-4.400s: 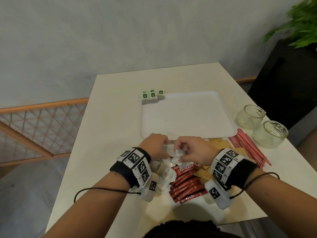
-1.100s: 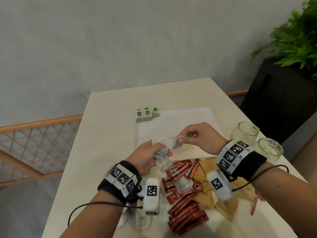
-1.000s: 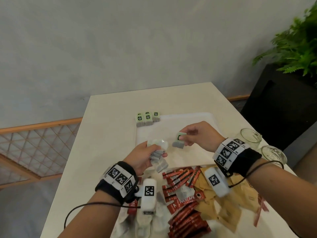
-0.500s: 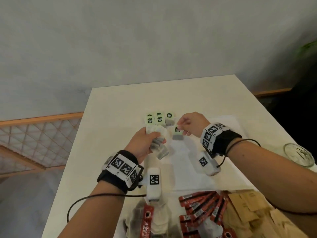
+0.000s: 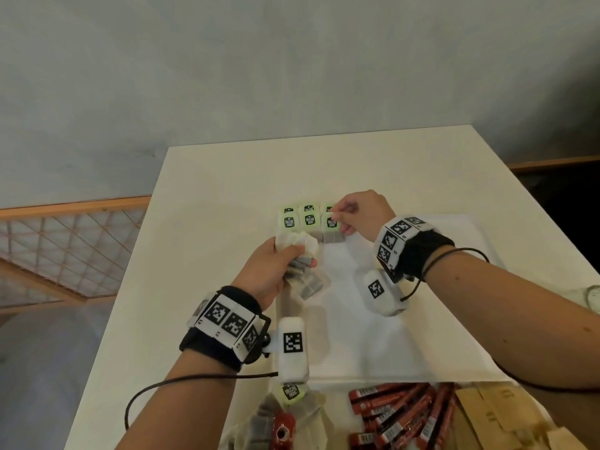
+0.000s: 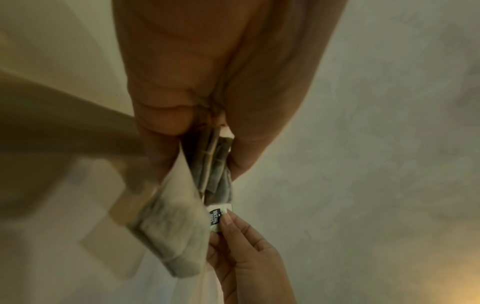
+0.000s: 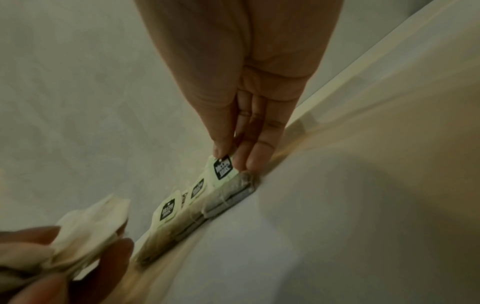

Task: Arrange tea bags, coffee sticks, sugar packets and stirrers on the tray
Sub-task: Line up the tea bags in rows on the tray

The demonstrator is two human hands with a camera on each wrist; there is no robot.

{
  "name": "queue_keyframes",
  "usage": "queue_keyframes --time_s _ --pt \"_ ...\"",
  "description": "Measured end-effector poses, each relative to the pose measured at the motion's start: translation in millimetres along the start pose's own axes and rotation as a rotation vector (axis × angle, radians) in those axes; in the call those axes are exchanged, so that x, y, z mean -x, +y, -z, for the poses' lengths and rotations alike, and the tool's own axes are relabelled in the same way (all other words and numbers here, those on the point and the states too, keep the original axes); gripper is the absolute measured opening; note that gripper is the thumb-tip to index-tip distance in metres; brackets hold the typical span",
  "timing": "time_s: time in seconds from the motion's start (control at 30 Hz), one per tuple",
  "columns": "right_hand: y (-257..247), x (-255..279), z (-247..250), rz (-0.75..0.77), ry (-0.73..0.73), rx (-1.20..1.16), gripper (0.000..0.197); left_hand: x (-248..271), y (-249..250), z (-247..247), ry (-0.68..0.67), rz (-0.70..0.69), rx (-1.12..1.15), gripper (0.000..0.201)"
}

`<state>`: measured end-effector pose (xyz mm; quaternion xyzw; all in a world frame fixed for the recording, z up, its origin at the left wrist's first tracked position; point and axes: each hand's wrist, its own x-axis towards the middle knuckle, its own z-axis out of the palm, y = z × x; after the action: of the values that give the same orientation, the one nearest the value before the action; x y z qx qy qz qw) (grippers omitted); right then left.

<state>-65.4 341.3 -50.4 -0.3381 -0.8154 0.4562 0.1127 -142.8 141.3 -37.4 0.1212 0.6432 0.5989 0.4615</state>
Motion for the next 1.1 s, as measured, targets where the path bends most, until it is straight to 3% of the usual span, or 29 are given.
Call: queue_keyframes --time_s 0.17,0.23,0.3,0.43,0.53,0.67,0.77,0.83,0.93,1.1 --pt "-9 22 8 0.024 0.052 -0.009 0.025 5 2 -4 0.005 -0.009 0.027 0.022" --pt "-14 42 11 0.035 0.043 -0.068 0.02 10 3 -8 0.008 -0.017 0.036 0.02" --pt "-19 68 12 0.009 -0.025 -0.166 0.017 13 3 -13 0.026 -0.025 0.048 0.02" --pt "-26 112 4 -0.083 -0.252 -0.277 0.036 24 3 -26 0.041 -0.041 0.1 0.019" --pt "-27 129 -1 -0.064 -0.279 -0.316 0.038 35 4 -34 0.024 -0.076 0.15 0.018" --pt "-19 146 7 -0.043 -0.205 -0.236 0.036 44 0 -33 0.165 -0.133 0.148 0.016" --pt "-9 156 17 -0.027 -0.021 -0.106 0.013 52 -10 -31 0.263 -0.161 0.015 0.02" --pt "-5 162 21 0.0 0.121 0.002 0.002 61 -16 -38 0.245 -0.145 -0.095 0.022" --pt "-8 168 18 0.075 0.229 0.155 0.008 71 -23 -57 0.202 -0.103 -0.162 0.019" --pt "-17 180 9 0.234 0.16 0.298 0.019 77 -23 -76 0.112 -0.099 -0.083 0.017"
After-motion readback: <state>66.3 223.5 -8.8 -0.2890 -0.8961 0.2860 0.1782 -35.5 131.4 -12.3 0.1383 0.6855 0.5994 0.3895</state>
